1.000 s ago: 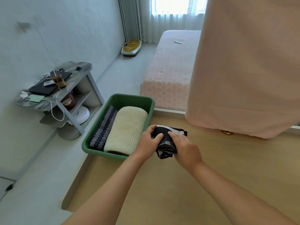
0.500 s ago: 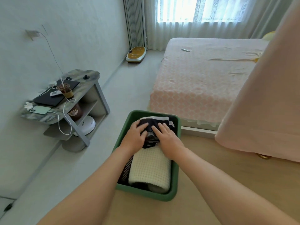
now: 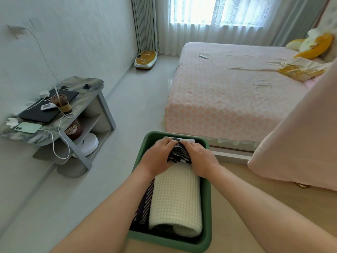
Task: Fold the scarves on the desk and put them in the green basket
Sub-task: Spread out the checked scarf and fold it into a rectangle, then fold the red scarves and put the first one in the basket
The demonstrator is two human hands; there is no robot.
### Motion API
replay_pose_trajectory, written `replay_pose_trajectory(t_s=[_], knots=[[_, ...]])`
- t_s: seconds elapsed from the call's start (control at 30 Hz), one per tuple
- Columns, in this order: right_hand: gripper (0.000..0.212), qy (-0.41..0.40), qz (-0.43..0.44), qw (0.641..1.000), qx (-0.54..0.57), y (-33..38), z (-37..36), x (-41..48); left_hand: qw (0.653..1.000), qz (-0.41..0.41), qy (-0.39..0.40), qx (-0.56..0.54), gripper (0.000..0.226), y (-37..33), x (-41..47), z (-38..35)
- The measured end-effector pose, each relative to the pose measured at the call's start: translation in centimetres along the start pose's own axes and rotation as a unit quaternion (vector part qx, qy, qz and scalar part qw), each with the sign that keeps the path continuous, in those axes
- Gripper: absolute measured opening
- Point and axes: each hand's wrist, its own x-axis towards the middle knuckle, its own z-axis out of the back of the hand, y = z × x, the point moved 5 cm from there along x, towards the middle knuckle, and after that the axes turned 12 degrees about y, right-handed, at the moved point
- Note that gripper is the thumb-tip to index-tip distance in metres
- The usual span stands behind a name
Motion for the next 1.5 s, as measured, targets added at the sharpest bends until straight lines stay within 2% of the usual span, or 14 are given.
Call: replay_pose_trajectory(t_s=[0.1,0.2,0.3,0.4,0.47,0.57,0.63,0.7,0.8,0.93,1.03,1.1,1.27,1.5], knots=[[0.062,-0.080,0.027,0.995,0.048,0.7,2.1,1.7,0.998,0.034,-0.023,-0.045,0.062,2.3,1.2,3.3],[0.058,-0.098,0.065,0.986,0.122,2.2,3.3,3.9,0.993,0.098,-0.049,-0.038,0.055,5.1,1.6,5.4],[0.058,-0.036,0.052,0.993,0.103,2.7,2.2,5.9,0.993,0.104,0.034,-0.048,0.052,7.4,2.3,3.9],[0.054,0.068,-0.037,0.997,0.012,1.6,-0.3,6.7,0.987,0.107,0.120,-0.025,0.046,8.3,2.5,0.8],[0.053,0.047,-0.070,0.996,0.017,1.0,-1.0,6.8,0.989,0.108,0.102,0.029,0.044,8.4,2.5,-0.3],[0.055,-0.039,-0.032,0.996,0.067,1.2,-1.0,6.8,0.994,0.088,-0.002,0.068,0.042,8.0,2.2,-0.1],[0.052,-0.051,-0.013,0.990,0.127,1.5,-1.3,7.0,0.994,0.059,-0.066,0.066,0.041,7.5,1.7,0.1],[0.053,-0.020,-0.014,0.986,0.166,1.9,-2.0,7.3,0.994,0.063,-0.004,0.085,0.052,7.3,1.4,-1.0],[0.055,0.021,-0.027,0.995,0.091,2.6,-2.5,7.3,0.983,0.131,0.104,0.078,0.055,8.3,1.1,-2.9],[0.062,-0.034,-0.023,0.999,-0.022,3.3,-1.7,5.4,0.984,0.138,0.081,0.077,0.056,7.6,1.3,-2.5],[0.066,0.026,-0.021,0.999,-0.018,3.3,-2.3,4.8,0.984,0.145,0.090,0.059,0.058,7.1,1.3,-2.1],[0.067,0.032,-0.019,0.999,0.000,3.0,-1.7,4.4,0.988,0.132,0.060,0.048,0.060,6.1,1.2,-1.3],[0.058,-0.056,-0.016,0.994,0.097,1.3,2.3,0.0,0.996,0.065,-0.052,-0.017,0.040,-0.2,1.3,1.6],[0.043,-0.073,-0.120,0.971,0.191,-9.8,5.1,-12.4,0.995,-0.003,-0.002,-0.102,0.026,-15.1,5.7,-0.4]])
